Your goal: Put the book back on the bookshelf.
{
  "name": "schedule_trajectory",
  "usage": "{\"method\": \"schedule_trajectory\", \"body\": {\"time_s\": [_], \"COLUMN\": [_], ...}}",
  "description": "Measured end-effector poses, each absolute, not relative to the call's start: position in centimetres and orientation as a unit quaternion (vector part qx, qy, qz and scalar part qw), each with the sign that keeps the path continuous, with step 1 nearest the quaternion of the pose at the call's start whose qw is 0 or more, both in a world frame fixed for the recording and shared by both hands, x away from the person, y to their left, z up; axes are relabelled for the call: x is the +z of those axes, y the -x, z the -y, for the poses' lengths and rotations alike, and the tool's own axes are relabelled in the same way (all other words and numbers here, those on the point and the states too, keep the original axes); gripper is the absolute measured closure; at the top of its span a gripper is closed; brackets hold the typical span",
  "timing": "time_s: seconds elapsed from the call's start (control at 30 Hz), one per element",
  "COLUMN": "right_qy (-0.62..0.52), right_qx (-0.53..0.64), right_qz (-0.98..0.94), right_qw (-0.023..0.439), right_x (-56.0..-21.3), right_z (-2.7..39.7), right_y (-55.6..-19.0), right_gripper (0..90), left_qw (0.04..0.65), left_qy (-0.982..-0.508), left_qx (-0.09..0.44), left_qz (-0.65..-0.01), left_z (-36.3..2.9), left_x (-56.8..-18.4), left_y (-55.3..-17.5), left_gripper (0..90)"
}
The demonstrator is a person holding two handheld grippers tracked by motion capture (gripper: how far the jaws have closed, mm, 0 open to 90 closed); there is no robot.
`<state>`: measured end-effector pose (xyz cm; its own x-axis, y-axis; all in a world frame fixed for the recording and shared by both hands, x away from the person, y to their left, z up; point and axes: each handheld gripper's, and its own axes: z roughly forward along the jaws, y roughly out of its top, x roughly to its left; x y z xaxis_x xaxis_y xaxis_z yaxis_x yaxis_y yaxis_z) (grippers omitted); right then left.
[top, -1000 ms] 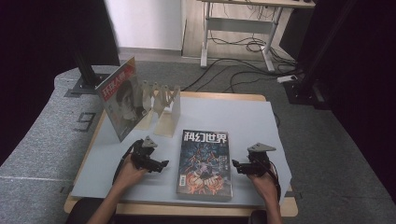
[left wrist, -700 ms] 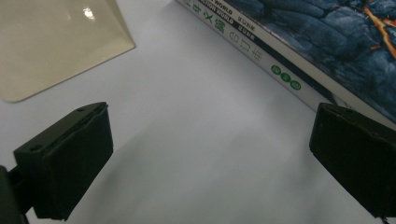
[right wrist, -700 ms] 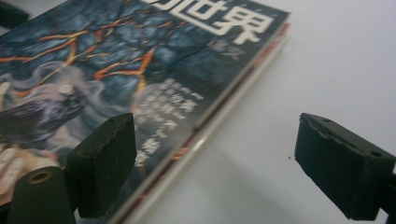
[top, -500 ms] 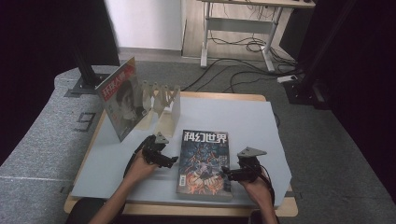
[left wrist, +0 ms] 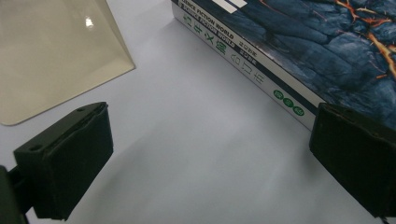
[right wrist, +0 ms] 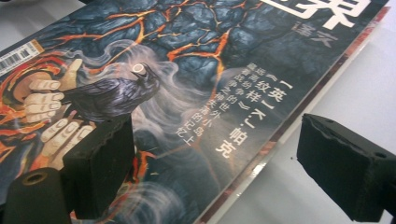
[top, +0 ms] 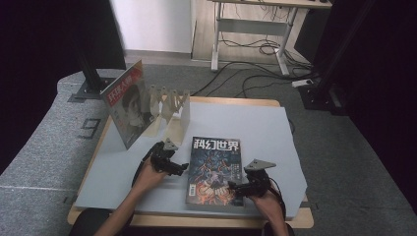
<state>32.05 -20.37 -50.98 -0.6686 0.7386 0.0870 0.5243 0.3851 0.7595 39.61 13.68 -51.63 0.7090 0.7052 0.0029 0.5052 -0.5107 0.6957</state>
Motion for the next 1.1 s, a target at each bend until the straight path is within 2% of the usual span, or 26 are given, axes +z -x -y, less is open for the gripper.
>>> {"method": "schedule_trajectory", "body": {"time_s": [0.3, 1.1], "right_qy": [-0.373, -0.364], "right_qx": [0.401, 0.383], "right_qz": [-0.828, -0.839], "right_qw": [0.122, 0.132], "right_x": [-50.9, -50.7], "right_z": [19.9, 19.1], "right_y": [-31.8, -31.5], "right_gripper": [12.3, 9.6], "left_qw": [0.35, 0.353], "left_qy": [-0.854, -0.848], "left_qx": [0.146, 0.139], "left_qz": [-0.356, -0.369], "left_z": [-13.4, -13.3], "left_x": [-51.7, -51.6], "left_y": [-39.6, -40.1], "left_gripper": [0.0, 0.0]}}
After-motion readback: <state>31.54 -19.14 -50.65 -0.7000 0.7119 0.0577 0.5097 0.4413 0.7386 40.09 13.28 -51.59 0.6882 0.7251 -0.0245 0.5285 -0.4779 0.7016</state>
